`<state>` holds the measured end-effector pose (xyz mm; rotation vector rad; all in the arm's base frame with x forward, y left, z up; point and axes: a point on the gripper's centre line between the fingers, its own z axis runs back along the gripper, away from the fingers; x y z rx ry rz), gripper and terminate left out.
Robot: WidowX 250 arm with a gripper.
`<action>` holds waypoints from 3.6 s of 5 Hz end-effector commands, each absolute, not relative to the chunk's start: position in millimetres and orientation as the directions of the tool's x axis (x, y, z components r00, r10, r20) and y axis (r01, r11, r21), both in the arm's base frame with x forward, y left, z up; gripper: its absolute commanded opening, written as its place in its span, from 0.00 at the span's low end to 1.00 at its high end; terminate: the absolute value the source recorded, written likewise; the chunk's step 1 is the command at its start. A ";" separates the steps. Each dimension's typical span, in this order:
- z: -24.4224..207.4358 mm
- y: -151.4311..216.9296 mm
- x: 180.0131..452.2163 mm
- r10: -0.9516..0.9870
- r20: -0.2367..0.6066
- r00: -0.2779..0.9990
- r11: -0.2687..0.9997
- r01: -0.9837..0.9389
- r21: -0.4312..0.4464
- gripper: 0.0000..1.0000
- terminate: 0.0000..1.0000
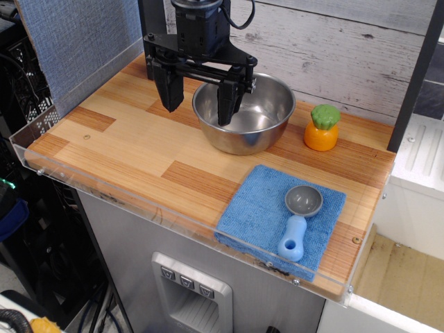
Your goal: Move the pot to the far front edge of the table.
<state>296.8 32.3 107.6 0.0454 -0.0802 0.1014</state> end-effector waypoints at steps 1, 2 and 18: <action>107.6 32.3 296.8 0.099 0.082 0.992 0.994 -0.103 0.041 1.00 0.00; 95.5 25.2 324.4 0.078 0.117 0.990 0.986 -0.094 0.136 1.00 0.00; 71.0 149.0 307.5 0.134 0.109 0.985 0.974 -0.151 0.169 0.00 0.00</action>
